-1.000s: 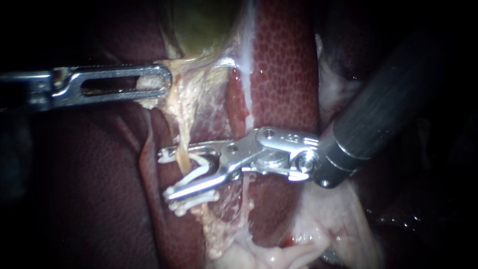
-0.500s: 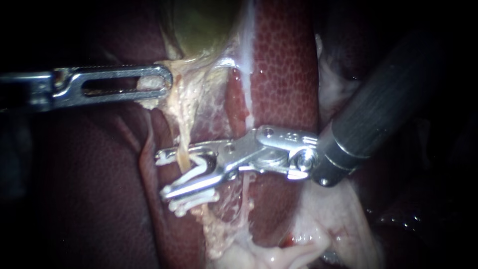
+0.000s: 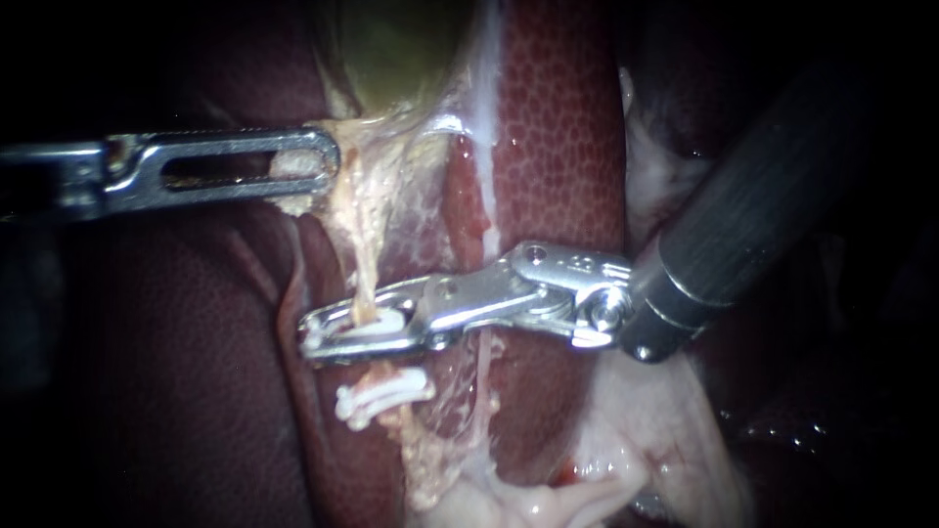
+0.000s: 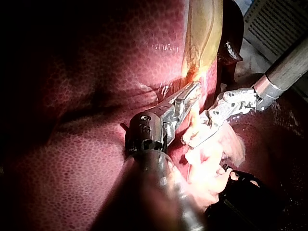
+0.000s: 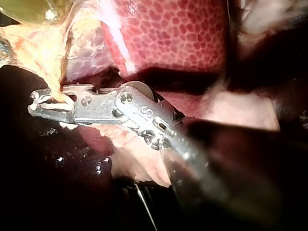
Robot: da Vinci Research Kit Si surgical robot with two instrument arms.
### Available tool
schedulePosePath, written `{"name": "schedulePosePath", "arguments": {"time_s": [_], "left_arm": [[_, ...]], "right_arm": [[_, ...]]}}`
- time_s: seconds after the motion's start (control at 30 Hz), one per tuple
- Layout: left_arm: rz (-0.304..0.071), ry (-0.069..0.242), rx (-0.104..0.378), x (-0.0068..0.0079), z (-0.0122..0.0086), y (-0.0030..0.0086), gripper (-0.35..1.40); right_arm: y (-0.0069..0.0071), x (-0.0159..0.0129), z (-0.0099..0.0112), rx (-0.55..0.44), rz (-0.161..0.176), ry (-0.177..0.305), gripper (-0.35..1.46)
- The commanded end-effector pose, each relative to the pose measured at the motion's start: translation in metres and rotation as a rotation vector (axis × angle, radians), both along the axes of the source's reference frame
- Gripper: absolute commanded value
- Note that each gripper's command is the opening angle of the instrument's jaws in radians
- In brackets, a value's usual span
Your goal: Clipping third clip left tube
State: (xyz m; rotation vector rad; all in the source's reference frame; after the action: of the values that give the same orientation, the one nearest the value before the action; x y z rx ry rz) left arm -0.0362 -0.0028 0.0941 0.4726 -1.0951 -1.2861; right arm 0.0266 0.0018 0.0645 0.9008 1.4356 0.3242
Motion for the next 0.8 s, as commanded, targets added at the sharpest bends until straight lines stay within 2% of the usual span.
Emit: {"name": "schedulePosePath", "arguments": {"time_s": [0.03, 0.13, 0.8], "left_arm": [[0.000, 0.000, 0.000, 0.0000, 0.0000, 0.0000, -0.16], [0.000, 0.000, 0.000, 0.0000, 0.0000, 0.0000, -0.16], [0.000, 0.000, 0.000, 0.0000, 0.0000, 0.0000, -0.16]], "right_arm": [[0.0000, 0.0000, 0.0000, 0.000, -0.001, 0.000, -0.17], [0.0000, 0.0000, 0.0000, 0.000, -0.002, 0.001, -0.34], [0.0000, -0.0003, 0.0002, 0.019, -0.015, -0.012, -0.35]]}}
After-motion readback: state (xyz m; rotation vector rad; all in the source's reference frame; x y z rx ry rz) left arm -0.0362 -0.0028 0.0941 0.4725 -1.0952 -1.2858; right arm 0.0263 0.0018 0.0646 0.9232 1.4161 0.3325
